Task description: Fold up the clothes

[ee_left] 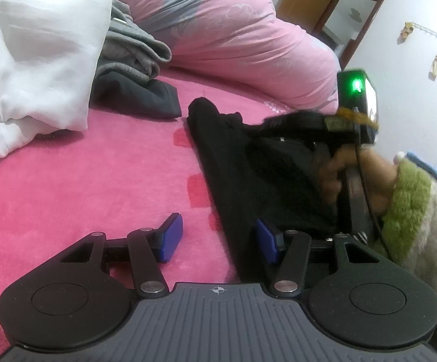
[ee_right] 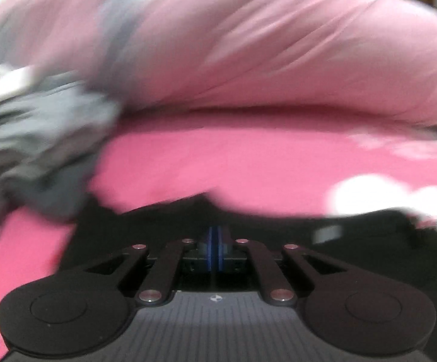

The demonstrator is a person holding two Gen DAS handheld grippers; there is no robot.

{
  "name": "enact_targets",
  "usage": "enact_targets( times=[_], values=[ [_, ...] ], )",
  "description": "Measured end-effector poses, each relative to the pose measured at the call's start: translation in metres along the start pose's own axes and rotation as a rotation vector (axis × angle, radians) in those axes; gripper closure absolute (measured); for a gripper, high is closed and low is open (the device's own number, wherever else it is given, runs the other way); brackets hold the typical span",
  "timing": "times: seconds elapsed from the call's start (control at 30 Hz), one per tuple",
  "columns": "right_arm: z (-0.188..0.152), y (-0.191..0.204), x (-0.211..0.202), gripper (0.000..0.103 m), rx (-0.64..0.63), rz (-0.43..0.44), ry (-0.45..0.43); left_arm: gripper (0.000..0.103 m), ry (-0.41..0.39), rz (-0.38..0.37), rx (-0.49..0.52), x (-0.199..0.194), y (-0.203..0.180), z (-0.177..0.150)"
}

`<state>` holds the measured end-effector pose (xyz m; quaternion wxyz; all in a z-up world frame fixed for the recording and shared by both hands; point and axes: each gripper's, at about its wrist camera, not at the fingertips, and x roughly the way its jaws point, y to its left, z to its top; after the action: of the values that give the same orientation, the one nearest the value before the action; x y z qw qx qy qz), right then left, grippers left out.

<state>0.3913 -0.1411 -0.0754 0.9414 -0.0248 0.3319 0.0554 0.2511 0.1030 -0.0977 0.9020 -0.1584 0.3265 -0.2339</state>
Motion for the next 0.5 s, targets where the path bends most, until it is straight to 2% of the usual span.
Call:
enact_targets(
  times=[0.07, 0.13, 0.2, 0.3, 0.4, 0.43, 0.5],
  values=[
    [0.007, 0.003, -0.015, 0.099, -0.012, 0.028, -0.048, 0.049, 0.001, 0.003, 0.004, 0.000, -0.001, 0.000],
    [0.009, 0.014, -0.025, 0.099, -0.015, 0.140, -0.058, 0.049, 0.001, 0.005, 0.007, 0.000, -0.001, 0.000],
    [0.010, 0.033, -0.024, 0.099, -0.039, 0.299, -0.024, 0.048, 0.000, 0.006, 0.008, 0.000, -0.001, 0.000],
    [0.010, 0.052, 0.003, 0.099, -0.037, 0.355, 0.061, 0.048, -0.001, 0.003, 0.006, -0.001, 0.000, -0.001],
    [0.018, 0.029, 0.029, 0.099, 0.024, 0.128, 0.051, 0.049, -0.001, -0.002, -0.001, -0.001, 0.001, -0.001],
    [0.020, 0.017, 0.025, 0.099, 0.051, 0.072, 0.030, 0.049, -0.001, -0.004, -0.003, -0.001, 0.001, -0.001],
    [0.020, -0.004, 0.001, 0.099, 0.086, 0.049, 0.002, 0.048, -0.001, -0.008, -0.008, -0.001, 0.001, -0.001]
  ],
)
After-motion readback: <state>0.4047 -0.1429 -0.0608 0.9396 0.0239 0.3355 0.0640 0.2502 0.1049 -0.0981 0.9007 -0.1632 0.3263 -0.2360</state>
